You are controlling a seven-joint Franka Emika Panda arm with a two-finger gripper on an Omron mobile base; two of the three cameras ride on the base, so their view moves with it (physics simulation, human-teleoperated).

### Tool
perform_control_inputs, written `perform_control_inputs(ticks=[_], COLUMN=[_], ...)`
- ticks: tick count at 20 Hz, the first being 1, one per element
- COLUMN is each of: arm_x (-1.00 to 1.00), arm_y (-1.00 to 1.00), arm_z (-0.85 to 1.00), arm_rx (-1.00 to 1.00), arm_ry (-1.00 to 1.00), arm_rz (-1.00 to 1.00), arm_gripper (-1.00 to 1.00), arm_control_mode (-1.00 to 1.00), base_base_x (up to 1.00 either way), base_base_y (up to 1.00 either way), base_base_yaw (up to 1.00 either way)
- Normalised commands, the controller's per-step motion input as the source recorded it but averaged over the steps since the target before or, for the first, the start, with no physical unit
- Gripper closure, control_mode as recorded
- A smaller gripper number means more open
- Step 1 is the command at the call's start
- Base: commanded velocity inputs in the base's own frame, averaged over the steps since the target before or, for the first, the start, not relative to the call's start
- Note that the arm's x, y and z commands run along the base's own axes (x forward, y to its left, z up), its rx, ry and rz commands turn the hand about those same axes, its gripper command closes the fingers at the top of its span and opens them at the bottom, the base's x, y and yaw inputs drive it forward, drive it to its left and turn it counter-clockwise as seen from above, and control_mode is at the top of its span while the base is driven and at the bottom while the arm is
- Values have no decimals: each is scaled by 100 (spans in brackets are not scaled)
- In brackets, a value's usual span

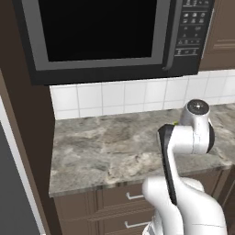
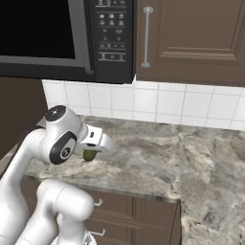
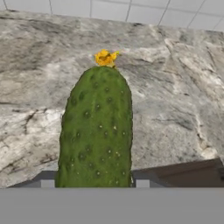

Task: Place the cucumber in the correct fridge rack based on whether it is a fruit or vegetable. Finally, close the fridge door.

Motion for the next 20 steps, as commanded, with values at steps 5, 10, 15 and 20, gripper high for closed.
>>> perform_control_inputs(ticks=[5,10,15,20], arm_x=[-19,-11,-21,0], arm_y=[90,7,0,0], arm_z=[-5,-4,-15,0], arm_rx=[0,0,0,0], arm_ry=[7,1,-1,0], arm_rz=[0,0,0,0], arm_gripper=[100,100,100,100], arm_control_mode=[-100,-100,100,100], base_base_x=[0,0,-40,-100], base_base_y=[0,0,0,15], base_base_yaw=[0,0,0,0])
